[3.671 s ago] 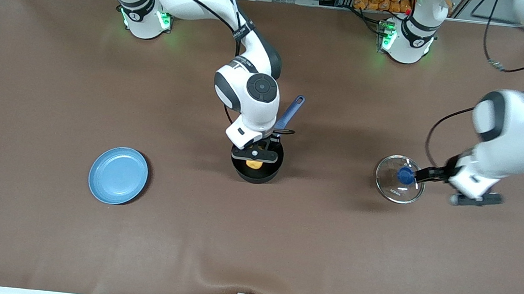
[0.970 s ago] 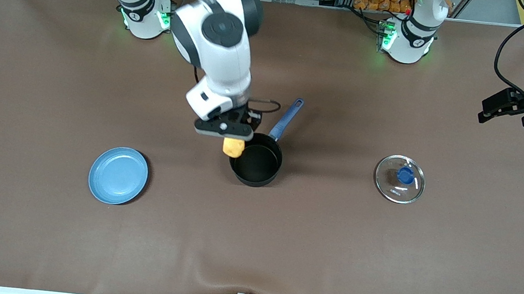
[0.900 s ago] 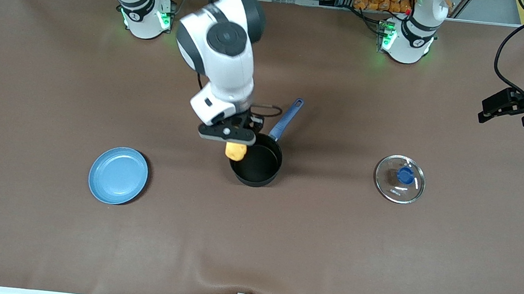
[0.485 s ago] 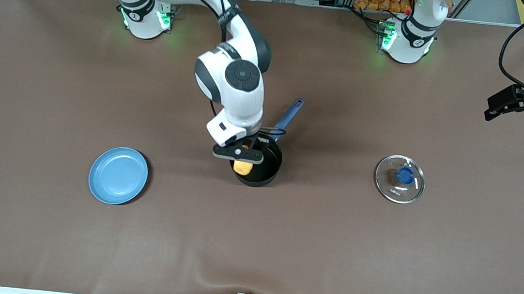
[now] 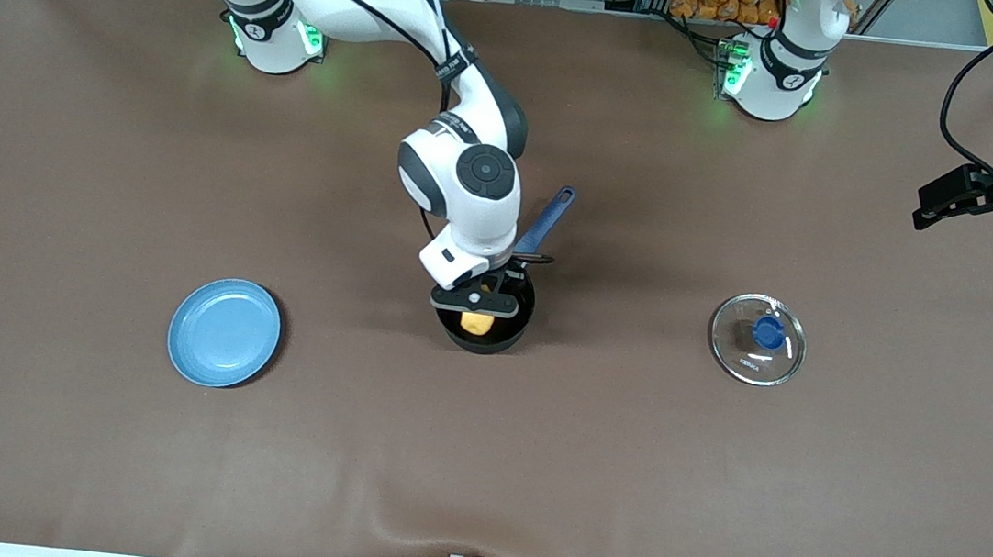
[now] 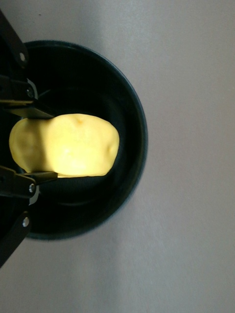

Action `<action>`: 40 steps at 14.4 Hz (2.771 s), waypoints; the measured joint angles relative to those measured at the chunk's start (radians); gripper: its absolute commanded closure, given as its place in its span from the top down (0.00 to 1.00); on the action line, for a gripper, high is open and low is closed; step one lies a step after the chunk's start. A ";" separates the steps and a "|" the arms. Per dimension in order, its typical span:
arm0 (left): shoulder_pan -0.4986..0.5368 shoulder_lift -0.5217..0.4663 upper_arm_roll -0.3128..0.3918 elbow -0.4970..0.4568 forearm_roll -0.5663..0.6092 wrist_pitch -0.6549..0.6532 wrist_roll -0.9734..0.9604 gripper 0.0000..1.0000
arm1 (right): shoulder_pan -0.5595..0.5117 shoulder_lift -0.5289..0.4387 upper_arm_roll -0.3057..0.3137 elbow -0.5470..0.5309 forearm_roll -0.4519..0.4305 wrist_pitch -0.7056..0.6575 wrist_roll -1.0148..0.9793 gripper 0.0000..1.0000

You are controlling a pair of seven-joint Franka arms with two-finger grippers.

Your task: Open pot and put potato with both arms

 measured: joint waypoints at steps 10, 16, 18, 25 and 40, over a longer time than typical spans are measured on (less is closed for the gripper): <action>0.002 0.002 0.005 -0.001 0.000 -0.015 0.000 1.00 | -0.004 0.029 -0.012 0.012 0.000 0.032 0.032 0.82; 0.002 0.010 0.005 -0.002 0.000 -0.015 0.000 1.00 | -0.122 -0.172 -0.023 0.054 -0.001 -0.244 -0.115 0.83; 0.002 0.012 0.005 -0.002 0.000 -0.015 0.000 1.00 | -0.189 -0.263 -0.024 0.056 -0.001 -0.354 -0.241 0.84; -0.001 0.007 -0.003 0.001 0.000 -0.026 -0.001 1.00 | -0.473 -0.459 -0.028 0.054 -0.001 -0.633 -0.656 1.00; -0.004 -0.011 -0.032 -0.002 0.000 -0.066 -0.004 1.00 | -0.593 -0.568 -0.027 0.106 0.060 -0.790 -0.768 1.00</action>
